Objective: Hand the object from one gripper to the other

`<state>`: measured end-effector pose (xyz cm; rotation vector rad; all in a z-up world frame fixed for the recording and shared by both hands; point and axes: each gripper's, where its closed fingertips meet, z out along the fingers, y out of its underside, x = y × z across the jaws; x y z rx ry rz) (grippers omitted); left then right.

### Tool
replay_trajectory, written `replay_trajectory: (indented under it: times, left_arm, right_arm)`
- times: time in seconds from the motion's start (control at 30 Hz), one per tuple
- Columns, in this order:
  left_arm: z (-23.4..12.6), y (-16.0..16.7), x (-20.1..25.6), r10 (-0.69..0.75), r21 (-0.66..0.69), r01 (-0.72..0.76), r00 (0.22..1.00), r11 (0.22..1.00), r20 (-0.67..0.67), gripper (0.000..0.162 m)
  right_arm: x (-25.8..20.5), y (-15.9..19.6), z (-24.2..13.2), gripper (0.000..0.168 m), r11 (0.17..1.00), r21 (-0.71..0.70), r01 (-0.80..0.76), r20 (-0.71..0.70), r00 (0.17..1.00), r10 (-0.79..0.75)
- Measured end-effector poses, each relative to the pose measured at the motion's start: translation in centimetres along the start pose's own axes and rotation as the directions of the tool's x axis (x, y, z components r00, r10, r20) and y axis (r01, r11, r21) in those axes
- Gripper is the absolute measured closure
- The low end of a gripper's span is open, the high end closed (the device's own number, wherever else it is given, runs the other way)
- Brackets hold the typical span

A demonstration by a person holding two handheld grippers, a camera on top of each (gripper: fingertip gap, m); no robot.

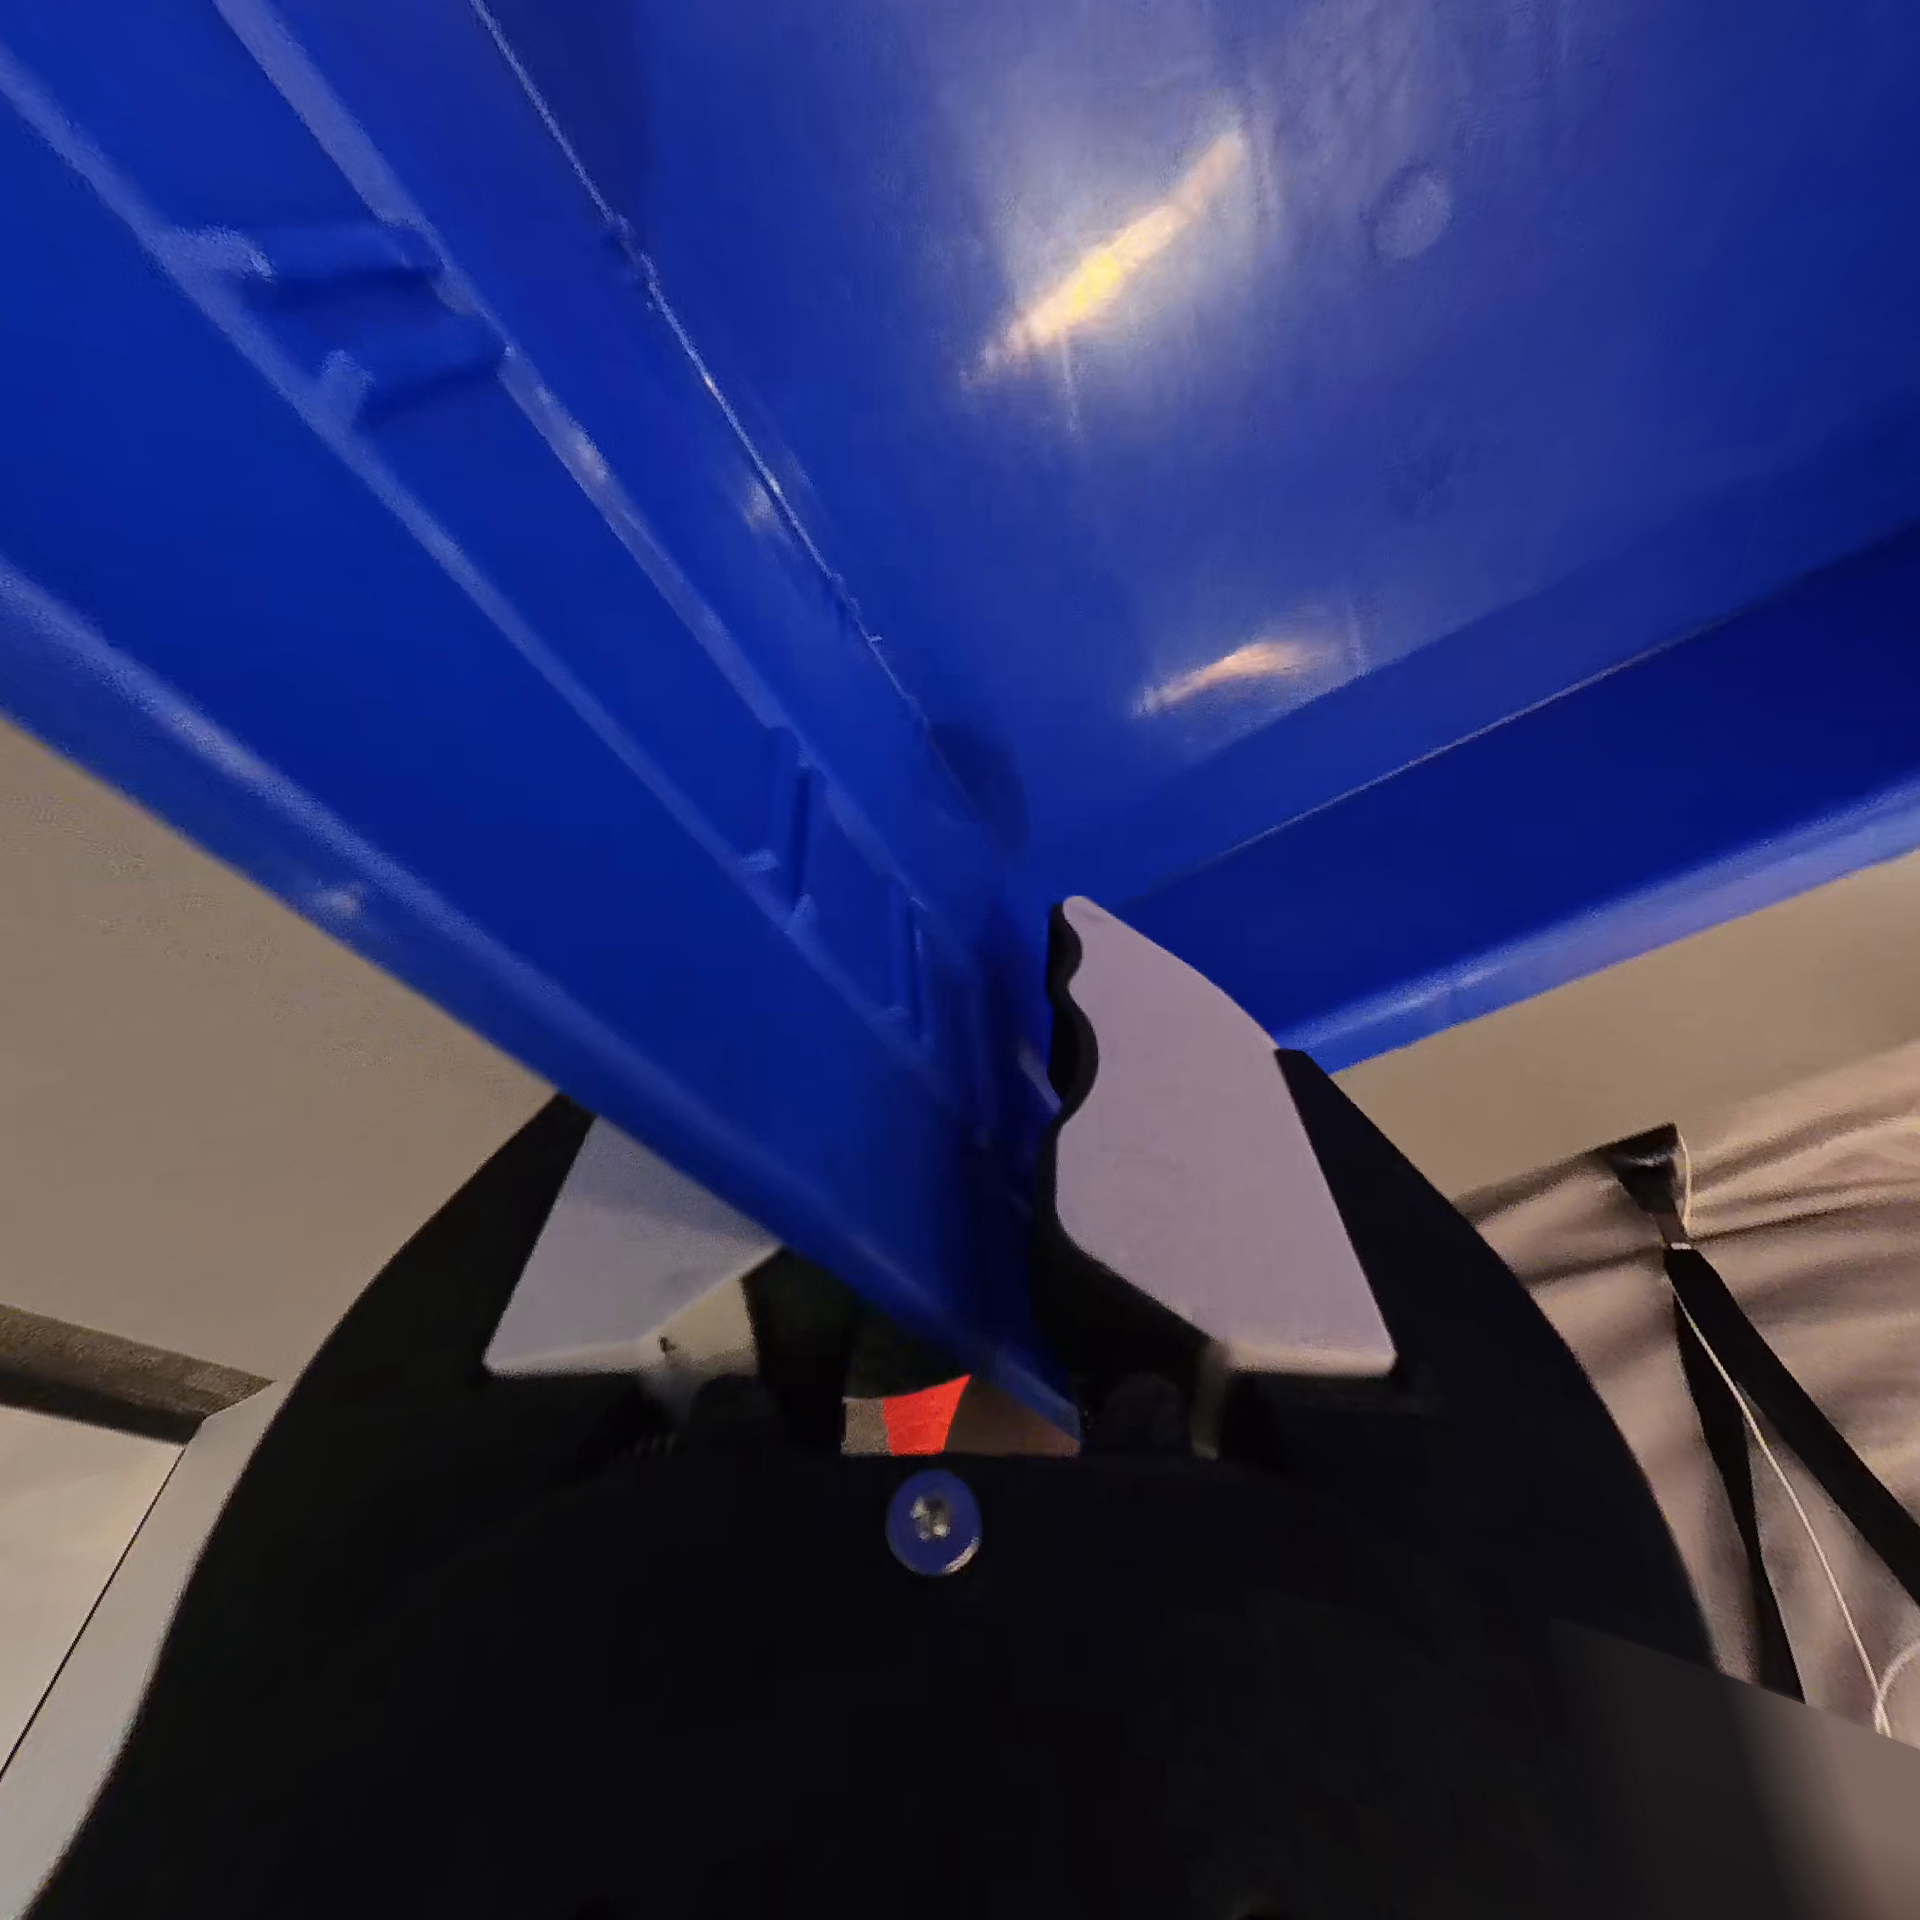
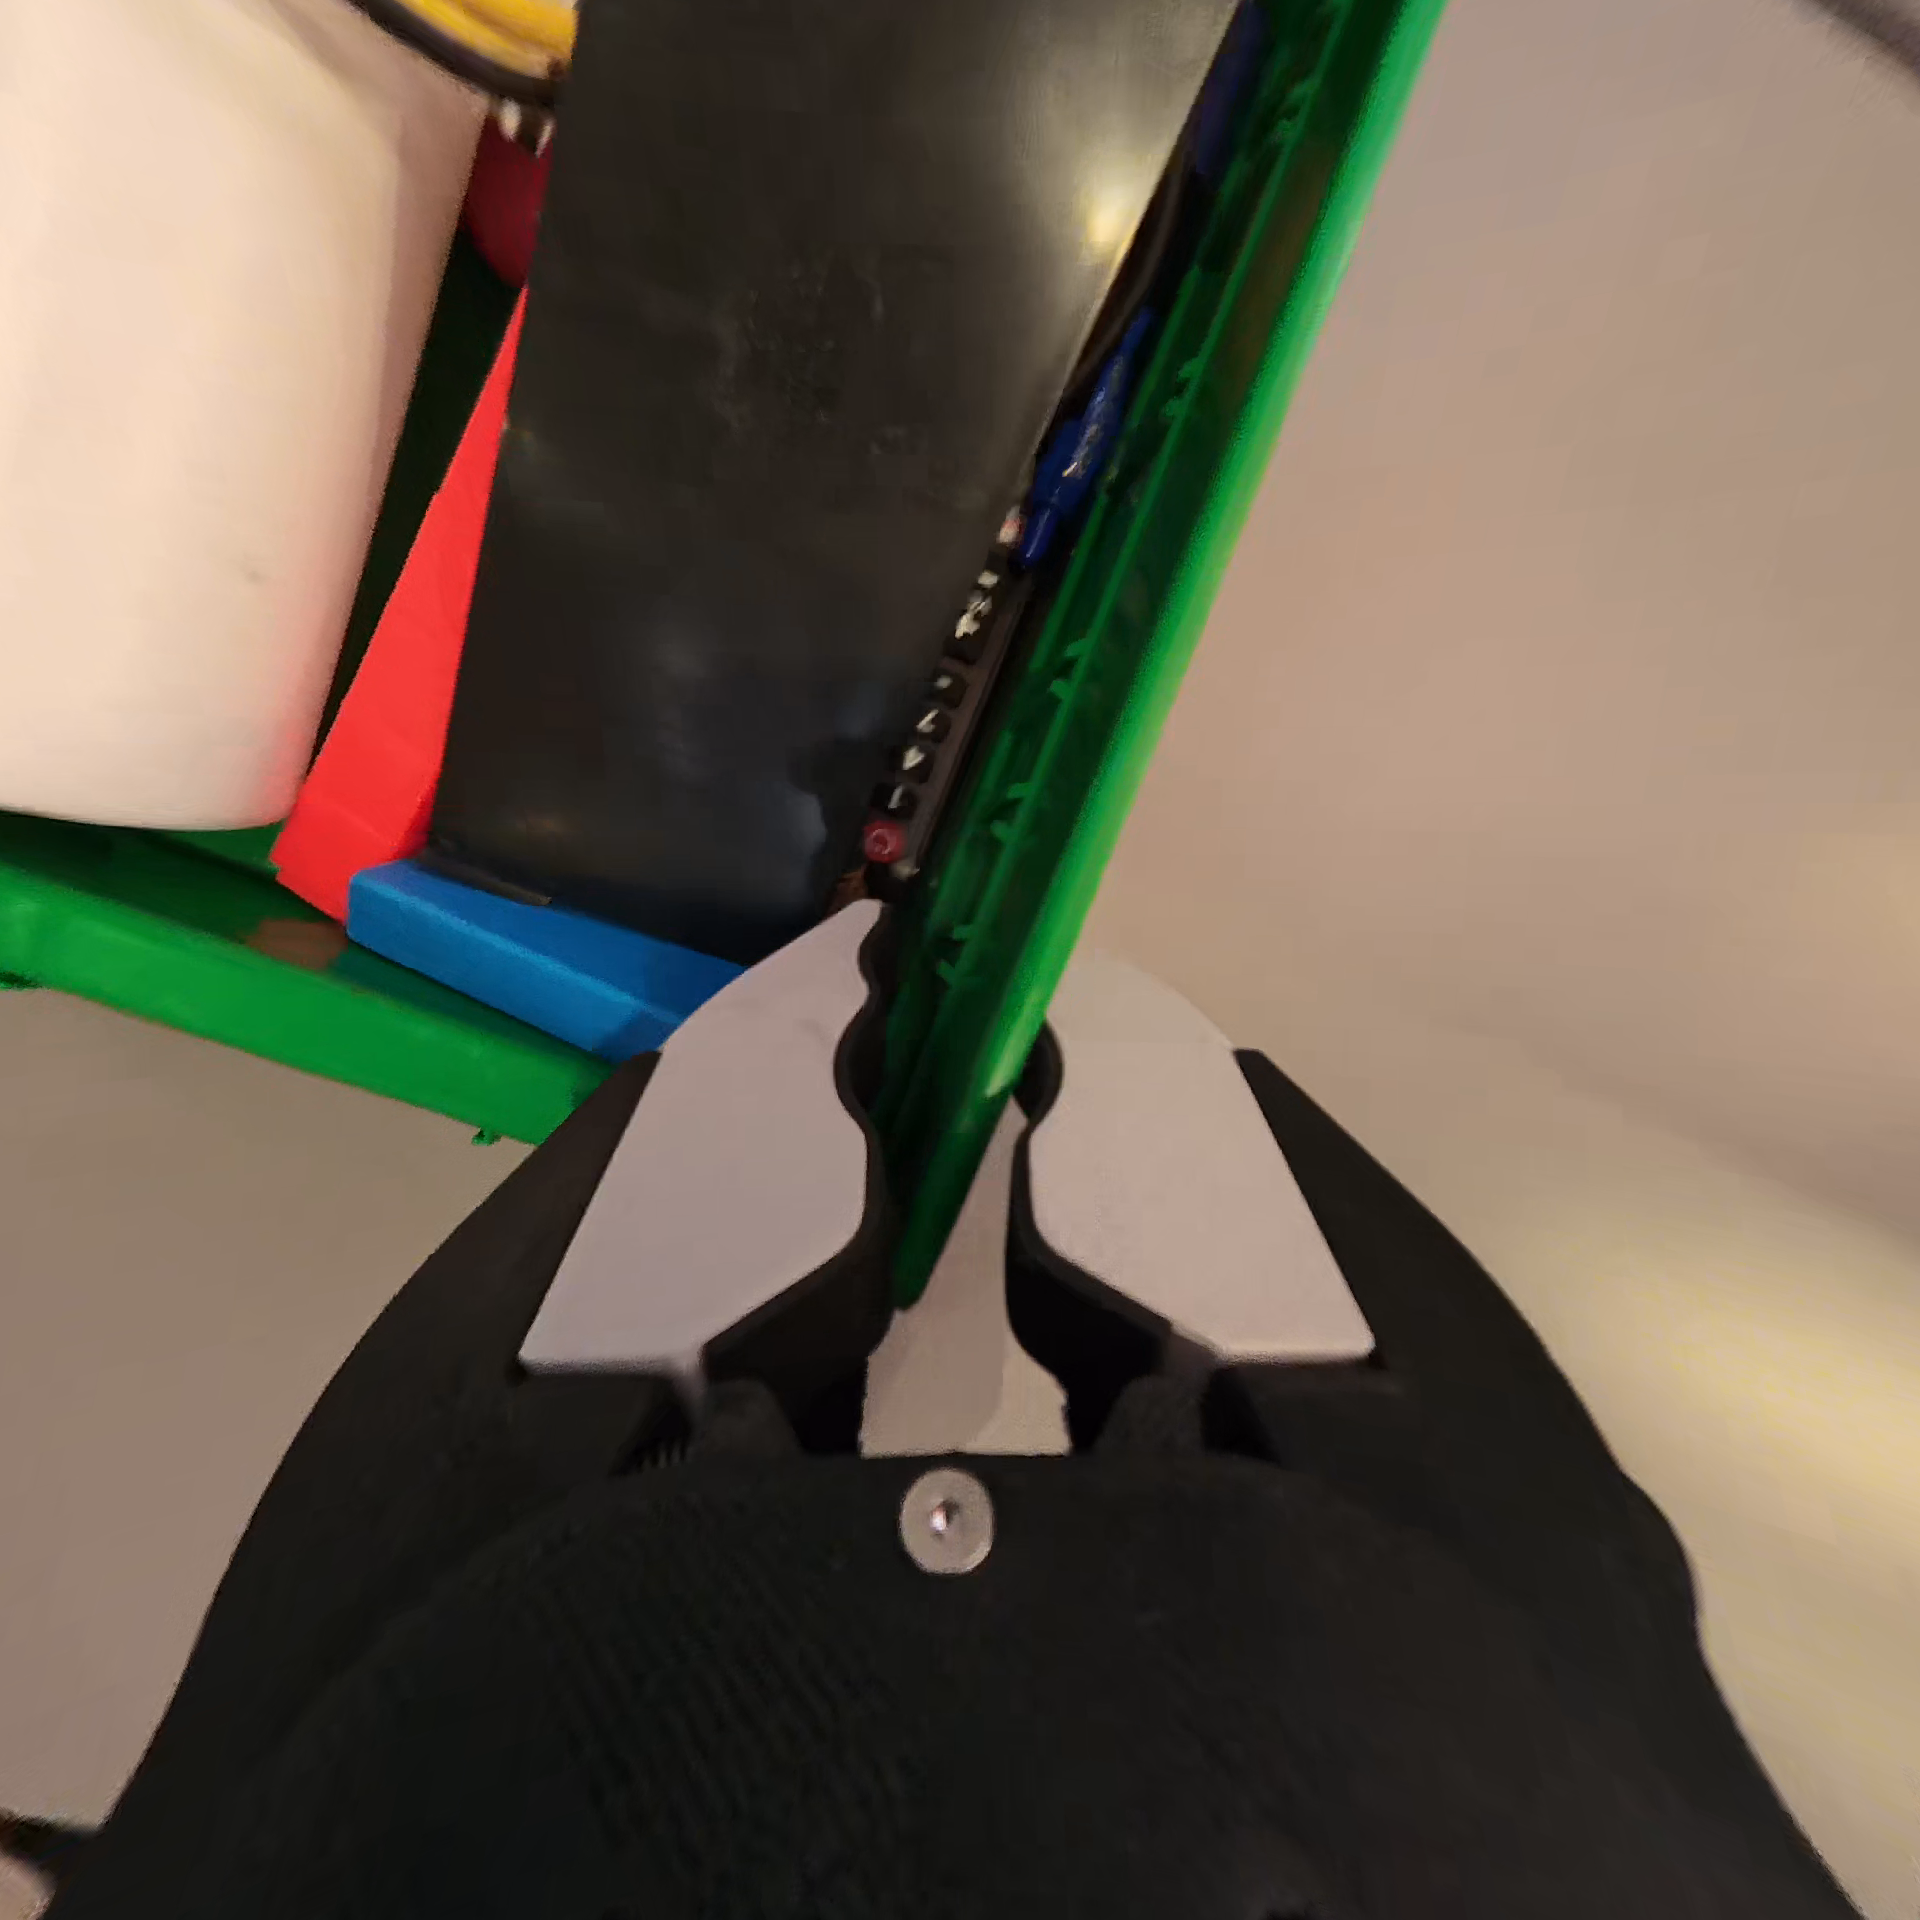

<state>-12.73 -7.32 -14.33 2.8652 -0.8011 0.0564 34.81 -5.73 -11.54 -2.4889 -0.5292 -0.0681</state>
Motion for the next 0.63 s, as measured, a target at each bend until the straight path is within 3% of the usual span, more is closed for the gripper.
replay_trajectory:
  times: [0.03, 0.1, 0.17, 0.2, 0.27, 0.33, 0.37, 0.53, 0.63]
  left_arm:
    - [-0.3, 0.3, 0.1, 0.000, 0.004, 0.000, 1.000, 1.000, -0.004, 0.128]
    - [-1.1, 0.8, -0.2, 0.003, 0.020, -0.003, 1.000, 1.000, 0.024, 0.126]
    - [-2.4, 0.8, 0.1, 0.026, 0.081, -0.030, 0.999, 0.996, 0.042, 0.130]
    - [-3.0, 0.7, 0.3, 0.032, 0.116, -0.038, 0.998, 0.992, 0.049, 0.131]
    - [-4.1, 0.9, 0.5, 0.039, 0.158, -0.051, 0.996, 0.986, 0.081, 0.131]
    - [-5.4, 0.6, 0.7, 0.057, 0.216, -0.086, 0.989, 0.973, 0.138, 0.126]
    - [-6.0, 0.5, 0.8, 0.066, 0.240, -0.107, 0.983, 0.965, 0.172, 0.126]
    - [-9.2, -0.8, 2.4, 0.131, 0.390, -0.247, 0.945, 0.887, 0.300, 0.136]
    - [-10.1, -0.8, 3.2, 0.161, 0.411, -0.309, 0.920, 0.858, 0.356, 0.137]
  right_arm:
    - [0.4, -1.0, -0.9, 0.141, 1.000, 0.028, 0.010, -0.063, 0.998, -0.008]
    - [1.0, -3.9, -4.1, 0.138, 0.990, 0.133, 0.048, -0.216, 0.976, -0.019]
    - [-1.7, -8.3, -8.2, 0.138, 0.934, 0.337, 0.114, -0.239, 0.970, -0.032]
    - [-4.7, -10.6, -9.9, 0.138, 0.881, 0.458, 0.120, -0.162, 0.986, -0.050]
    - [-12.6, -14.0, -12.0, 0.139, 0.790, 0.612, 0.022, 0.136, 0.982, -0.132]
    - [-18.9, -14.8, -11.0, 0.124, 0.853, 0.518, -0.060, 0.386, 0.907, -0.170]
    - [-20.9, -14.9, -9.8, 0.123, 0.894, 0.445, -0.048, 0.439, 0.882, -0.171]
    - [-22.8, -15.6, -3.0, 0.123, 0.973, 0.207, 0.100, 0.349, 0.922, -0.169]
    - [-23.6, -15.5, -0.9, 0.125, 0.991, 0.076, 0.113, 0.367, 0.920, -0.134]
